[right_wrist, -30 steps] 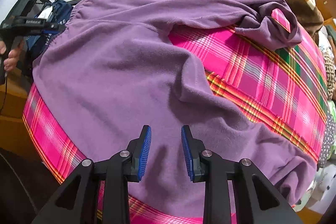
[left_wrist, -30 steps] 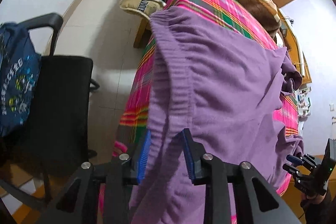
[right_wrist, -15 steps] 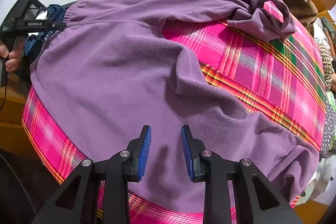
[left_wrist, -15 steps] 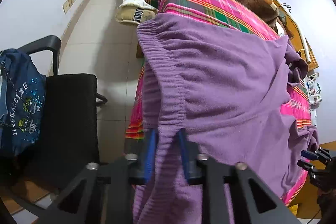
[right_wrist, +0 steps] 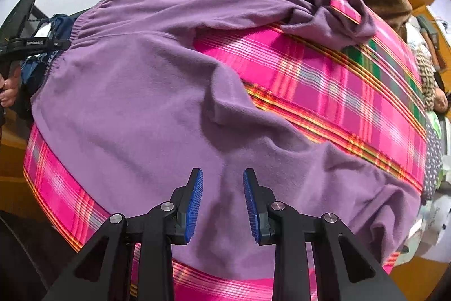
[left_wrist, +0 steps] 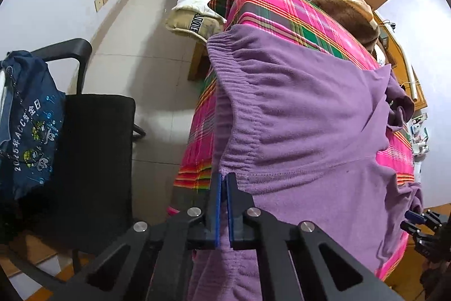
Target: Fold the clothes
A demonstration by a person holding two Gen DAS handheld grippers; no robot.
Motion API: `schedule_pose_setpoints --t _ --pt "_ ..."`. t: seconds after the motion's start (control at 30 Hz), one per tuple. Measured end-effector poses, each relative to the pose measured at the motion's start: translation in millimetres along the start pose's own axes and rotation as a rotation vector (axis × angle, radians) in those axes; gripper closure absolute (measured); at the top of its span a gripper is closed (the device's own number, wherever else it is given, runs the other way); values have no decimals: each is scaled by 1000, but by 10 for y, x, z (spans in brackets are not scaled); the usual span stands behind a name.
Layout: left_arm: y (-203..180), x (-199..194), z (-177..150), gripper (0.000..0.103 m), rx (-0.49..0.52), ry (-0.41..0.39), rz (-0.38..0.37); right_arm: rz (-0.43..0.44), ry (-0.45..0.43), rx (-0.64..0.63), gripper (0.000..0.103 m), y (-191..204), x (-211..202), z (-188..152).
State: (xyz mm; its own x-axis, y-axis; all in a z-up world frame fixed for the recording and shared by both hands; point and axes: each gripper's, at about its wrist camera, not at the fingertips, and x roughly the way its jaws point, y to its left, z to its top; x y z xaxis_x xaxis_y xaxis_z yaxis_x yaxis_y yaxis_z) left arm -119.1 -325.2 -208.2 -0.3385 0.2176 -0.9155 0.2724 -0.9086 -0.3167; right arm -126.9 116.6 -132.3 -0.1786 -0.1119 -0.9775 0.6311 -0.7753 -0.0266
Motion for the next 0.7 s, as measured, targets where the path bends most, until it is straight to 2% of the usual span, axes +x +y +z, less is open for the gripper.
schedule_pose_setpoints --t 0.23,0.33,0.5,0.7 --pt "163 -316 -36 97 -117 -47 35 -17 -3 131 70 -446 -78 -262" --pt "73 -440 -119 97 -113 -61 30 -22 -2 211 65 -660 -151 -429" --pt "-352 -455 -321 97 -68 -41 -14 -48 -13 326 63 -1080 -156 -674" --pt "-1053 -247 -605 97 -13 38 -61 -119 -20 447 62 -1669 -203 -1095"
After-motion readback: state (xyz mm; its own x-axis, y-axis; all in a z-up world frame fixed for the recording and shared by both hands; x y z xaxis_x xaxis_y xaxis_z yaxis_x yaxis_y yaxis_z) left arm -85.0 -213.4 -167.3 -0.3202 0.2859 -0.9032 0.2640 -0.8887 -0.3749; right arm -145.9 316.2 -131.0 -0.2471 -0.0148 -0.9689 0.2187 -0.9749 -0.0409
